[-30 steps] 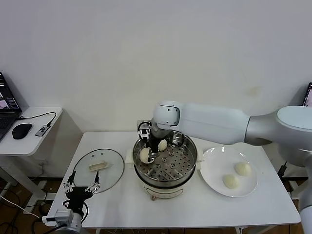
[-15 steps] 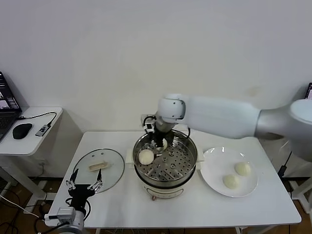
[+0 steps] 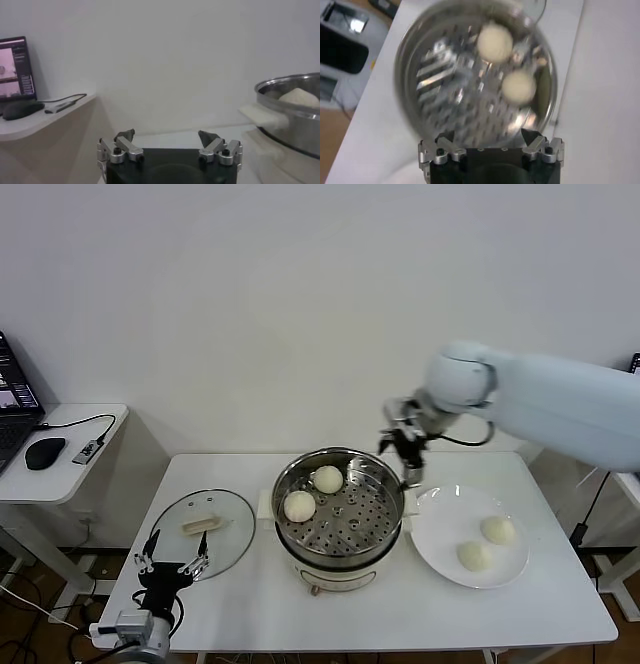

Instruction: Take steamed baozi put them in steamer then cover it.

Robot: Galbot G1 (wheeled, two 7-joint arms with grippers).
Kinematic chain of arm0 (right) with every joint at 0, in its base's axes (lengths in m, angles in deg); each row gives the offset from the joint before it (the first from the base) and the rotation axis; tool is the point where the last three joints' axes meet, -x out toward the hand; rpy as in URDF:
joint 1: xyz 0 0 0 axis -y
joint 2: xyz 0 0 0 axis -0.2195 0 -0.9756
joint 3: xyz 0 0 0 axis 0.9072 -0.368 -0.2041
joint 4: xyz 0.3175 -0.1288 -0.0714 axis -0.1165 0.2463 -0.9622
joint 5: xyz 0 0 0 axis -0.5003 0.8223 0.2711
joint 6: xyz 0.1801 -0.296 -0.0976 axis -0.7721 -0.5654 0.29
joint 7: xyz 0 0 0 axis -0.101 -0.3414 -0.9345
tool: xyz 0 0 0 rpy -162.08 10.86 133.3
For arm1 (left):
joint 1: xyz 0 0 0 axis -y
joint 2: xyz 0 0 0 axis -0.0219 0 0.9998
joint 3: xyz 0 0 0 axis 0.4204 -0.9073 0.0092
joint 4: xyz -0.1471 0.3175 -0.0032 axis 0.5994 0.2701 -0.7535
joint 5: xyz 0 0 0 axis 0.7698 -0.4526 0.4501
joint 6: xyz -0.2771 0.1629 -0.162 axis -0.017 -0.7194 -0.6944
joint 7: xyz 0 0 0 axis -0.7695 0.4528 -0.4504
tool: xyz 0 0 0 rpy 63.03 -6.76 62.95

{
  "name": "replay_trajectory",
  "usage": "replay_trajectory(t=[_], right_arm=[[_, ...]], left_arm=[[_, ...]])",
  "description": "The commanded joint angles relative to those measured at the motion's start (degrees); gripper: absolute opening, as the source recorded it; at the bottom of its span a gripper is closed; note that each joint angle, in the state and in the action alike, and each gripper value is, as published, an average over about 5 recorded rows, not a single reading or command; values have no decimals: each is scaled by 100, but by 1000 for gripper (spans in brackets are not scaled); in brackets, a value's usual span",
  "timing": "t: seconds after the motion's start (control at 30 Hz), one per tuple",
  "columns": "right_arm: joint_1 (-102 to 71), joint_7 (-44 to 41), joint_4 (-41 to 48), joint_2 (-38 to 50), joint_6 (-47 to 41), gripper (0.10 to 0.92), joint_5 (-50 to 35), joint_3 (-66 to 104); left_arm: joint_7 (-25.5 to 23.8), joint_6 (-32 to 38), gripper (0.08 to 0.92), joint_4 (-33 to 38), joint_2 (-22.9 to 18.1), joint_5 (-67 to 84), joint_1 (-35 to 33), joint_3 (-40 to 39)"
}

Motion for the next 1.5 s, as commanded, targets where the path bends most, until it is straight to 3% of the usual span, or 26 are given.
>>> replay_trajectory(t=[0.03, 0.33, 0.73, 1.5], right_arm=[[-653, -285, -438, 1652, 577, 823, 1187, 439], [-2695, -92, -244, 2151, 1029, 823, 2195, 1580], [-4811, 313, 270, 1685, 1045, 823, 2660, 3124], [-5240, 949, 1227, 646, 610, 822, 2497, 3490]], left_arm=[[79, -86, 823, 0, 29, 90, -16, 55], [147, -259, 823, 16, 55, 369, -96, 192], [-47, -118, 823, -12, -14, 11, -149, 143], [-142, -20, 823, -135, -5, -134, -126, 155]])
